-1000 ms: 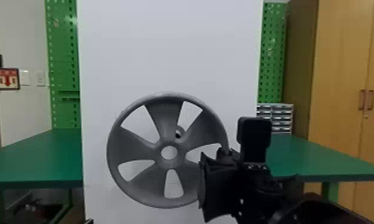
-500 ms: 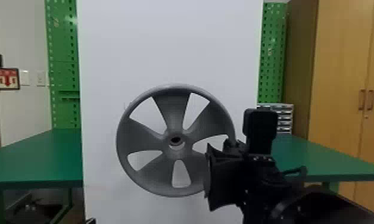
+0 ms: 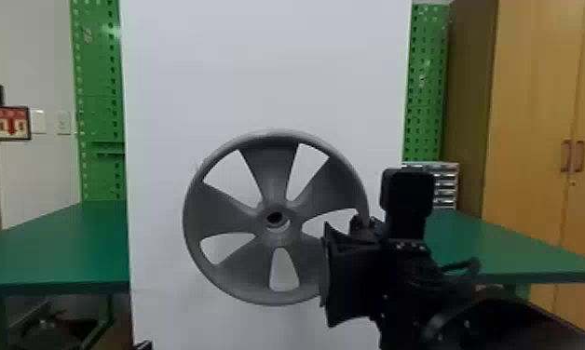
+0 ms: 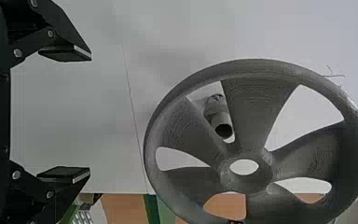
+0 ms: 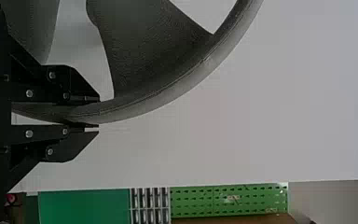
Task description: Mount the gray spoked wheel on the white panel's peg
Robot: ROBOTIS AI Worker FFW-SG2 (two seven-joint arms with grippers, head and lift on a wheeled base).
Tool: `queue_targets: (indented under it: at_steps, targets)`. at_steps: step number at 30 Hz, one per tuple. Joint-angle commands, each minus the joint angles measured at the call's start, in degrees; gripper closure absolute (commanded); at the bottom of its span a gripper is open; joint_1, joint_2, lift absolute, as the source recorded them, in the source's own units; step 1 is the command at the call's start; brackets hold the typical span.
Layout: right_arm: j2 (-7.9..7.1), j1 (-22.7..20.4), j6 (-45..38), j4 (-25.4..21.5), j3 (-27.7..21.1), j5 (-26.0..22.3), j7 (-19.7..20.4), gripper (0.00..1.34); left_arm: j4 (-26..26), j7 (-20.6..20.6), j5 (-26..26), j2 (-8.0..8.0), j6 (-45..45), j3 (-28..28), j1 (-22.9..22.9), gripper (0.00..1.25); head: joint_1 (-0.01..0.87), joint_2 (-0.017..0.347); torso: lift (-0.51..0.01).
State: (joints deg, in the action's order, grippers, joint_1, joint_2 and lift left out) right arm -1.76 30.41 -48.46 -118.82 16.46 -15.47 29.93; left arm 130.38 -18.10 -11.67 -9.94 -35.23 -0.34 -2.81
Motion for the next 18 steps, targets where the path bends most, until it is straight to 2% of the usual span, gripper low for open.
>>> queue_targets:
  at_steps: [1,18]
  targets:
    - [0.00,-0.1,0.5,0.1,-0.1,-0.1,-0.1,1.30,-0.1,0.0,0.0,0.01,0.0,-0.1,0.1,0.39,0.123,-0.008,-0.405]
    - [0.00,0.0,1.3,0.2,0.1,0.3,0.0,1.30,-0.2,0.0,-0.1,-0.08,0.1,-0.4,0.2,0.39,0.123,-0.008,-0.405]
